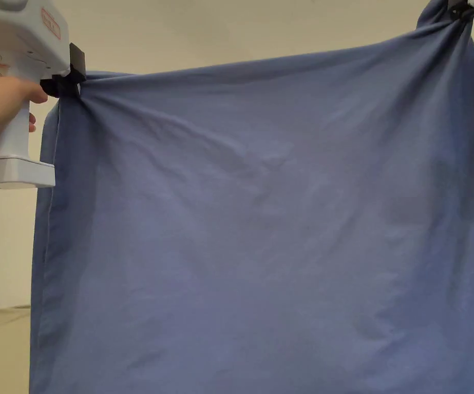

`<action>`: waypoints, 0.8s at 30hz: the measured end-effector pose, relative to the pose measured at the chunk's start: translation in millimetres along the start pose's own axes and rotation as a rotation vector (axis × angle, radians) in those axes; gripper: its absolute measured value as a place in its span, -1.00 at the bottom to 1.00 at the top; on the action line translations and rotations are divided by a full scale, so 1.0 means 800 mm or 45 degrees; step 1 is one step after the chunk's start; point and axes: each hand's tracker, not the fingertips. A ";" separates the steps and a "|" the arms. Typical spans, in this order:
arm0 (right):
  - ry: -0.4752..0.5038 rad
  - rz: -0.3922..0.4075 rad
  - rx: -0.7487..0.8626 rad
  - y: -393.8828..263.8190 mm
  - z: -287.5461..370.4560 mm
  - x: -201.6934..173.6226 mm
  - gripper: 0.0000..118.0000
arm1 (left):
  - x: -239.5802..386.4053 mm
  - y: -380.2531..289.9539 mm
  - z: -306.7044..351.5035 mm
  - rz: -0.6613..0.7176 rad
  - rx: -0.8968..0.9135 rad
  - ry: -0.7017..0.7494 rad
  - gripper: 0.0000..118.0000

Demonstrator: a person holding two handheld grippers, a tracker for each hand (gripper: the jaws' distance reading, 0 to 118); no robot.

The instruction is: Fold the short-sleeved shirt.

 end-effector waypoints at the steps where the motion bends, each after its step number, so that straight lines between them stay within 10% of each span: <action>1: -0.002 0.006 0.007 -0.005 -0.009 -0.004 -0.94 | 0.002 -0.006 -0.013 0.000 -0.003 0.011 -0.97; 13: 0.048 0.147 -0.203 -0.228 -0.091 -0.003 -0.94 | 0.011 -0.199 -0.131 -0.060 -0.079 -0.076 -0.97; 24: 0.088 0.008 -0.786 -0.604 -0.087 -0.016 -0.94 | 0.028 -0.522 -0.229 0.114 -0.660 -0.141 -0.97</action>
